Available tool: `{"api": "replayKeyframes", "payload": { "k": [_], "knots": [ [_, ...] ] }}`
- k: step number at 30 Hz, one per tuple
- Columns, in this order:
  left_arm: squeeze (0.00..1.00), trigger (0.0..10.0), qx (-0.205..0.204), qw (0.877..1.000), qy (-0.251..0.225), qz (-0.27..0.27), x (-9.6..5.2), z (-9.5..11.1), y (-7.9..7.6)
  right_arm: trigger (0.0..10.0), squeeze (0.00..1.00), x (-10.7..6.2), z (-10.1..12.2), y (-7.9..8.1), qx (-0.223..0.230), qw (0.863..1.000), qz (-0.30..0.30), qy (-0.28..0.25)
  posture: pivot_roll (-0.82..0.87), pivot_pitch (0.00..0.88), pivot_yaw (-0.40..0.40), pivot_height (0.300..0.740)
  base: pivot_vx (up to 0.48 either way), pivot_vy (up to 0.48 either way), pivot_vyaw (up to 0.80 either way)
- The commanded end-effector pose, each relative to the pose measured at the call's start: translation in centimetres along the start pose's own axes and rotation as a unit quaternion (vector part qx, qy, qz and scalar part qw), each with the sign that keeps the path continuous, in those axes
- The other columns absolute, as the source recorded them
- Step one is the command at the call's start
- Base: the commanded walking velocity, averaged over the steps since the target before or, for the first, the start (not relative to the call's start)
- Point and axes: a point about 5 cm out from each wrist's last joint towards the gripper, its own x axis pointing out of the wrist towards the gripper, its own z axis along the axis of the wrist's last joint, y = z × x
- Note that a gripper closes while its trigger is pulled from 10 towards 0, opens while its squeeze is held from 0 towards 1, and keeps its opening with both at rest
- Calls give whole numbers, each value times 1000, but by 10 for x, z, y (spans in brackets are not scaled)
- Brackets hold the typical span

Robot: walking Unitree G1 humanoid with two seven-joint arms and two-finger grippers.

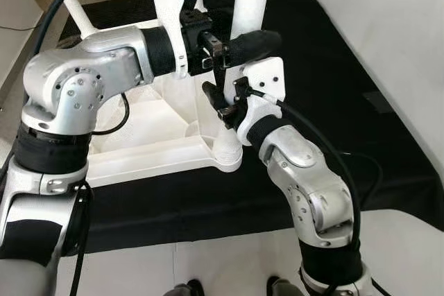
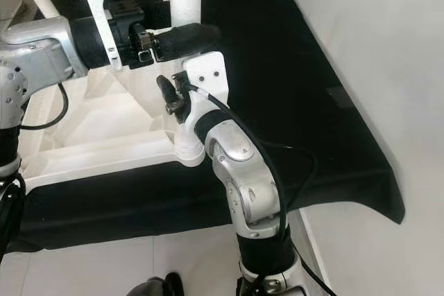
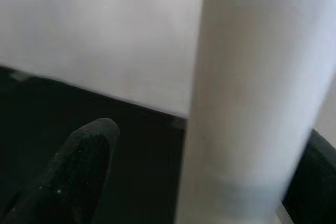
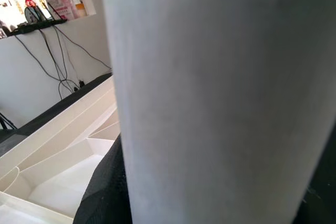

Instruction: Building children table

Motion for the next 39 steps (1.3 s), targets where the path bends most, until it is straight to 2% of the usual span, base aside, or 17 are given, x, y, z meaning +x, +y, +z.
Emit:
{"api": "replayKeyframes", "payload": {
  "k": [1,2,19,20,27,28,29,31,33,34,35,37,38,39],
  "knots": [
    [0,9451,25,1000,-1,-4,3,5,0,10000,0,2,-34,-2,15,996,-12,82,-45,239,119,740,0,0,0],
    [0,0,28,1000,-5,-5,4,7,-1,10000,0,3,-34,-2,15,997,-11,81,-46,238,120,740,0,0,0],
    [0,0,25,998,-29,-40,12,12,-15,10000,0,6,-32,-2,6,997,1,75,-44,232,109,740,0,0,0],
    [0,0,24,998,-31,-42,13,12,-16,10000,1000,8,-29,-4,3,997,15,69,-44,233,108,740,0,0,0],
    [0,0,19,998,-36,-48,15,11,-18,10000,1000,18,-17,-19,-11,997,60,46,-44,233,102,740,0,0,0],
    [0,0,19,998,-38,-51,16,11,-20,10000,1000,25,-9,-30,-18,996,80,38,-45,234,100,740,0,0,0],
    [0,0,18,997,-42,-56,17,12,-22,10000,1000,35,5,-42,-34,990,132,22,-46,232,97,740,0,0,0],
    [0,0,18,997,-47,-61,17,12,-25,10000,1000,45,16,-50,-47,985,168,19,-51,233,96,740,0,0,0],
    [0,0,18,997,-47,-61,17,12,-25,10000,1000,45,16,-50,-47,985,168,19,-51,233,96,740,0,0,0],
    [0,0,17,997,-49,-65,18,13,-27,10000,867,50,24,-50,-65,972,226,15,-51,232,95,740,0,0,0],
    [0,0,17,996,-51,-69,19,13,-28,10000,0,52,29,-48,-66,959,275,14,-49,230,92,740,0,0,0],
    [0,0,19,996,-54,-74,20,15,-29,10000,0,54,38,-44,-86,936,341,4,-46,231,91,740,0,0,0],
    [0,0,19,996,-54,-74,20,15,-29,10000,0,54,38,-44,-86,936,341,4,-46,231,91,740,0,0,0],
    [0,0,20,995,-55,-78,20,16,-31,10000,0,54,41,-42,-90,922,376,-3,-46,231,91,740,0,0,0]
  ]
}}
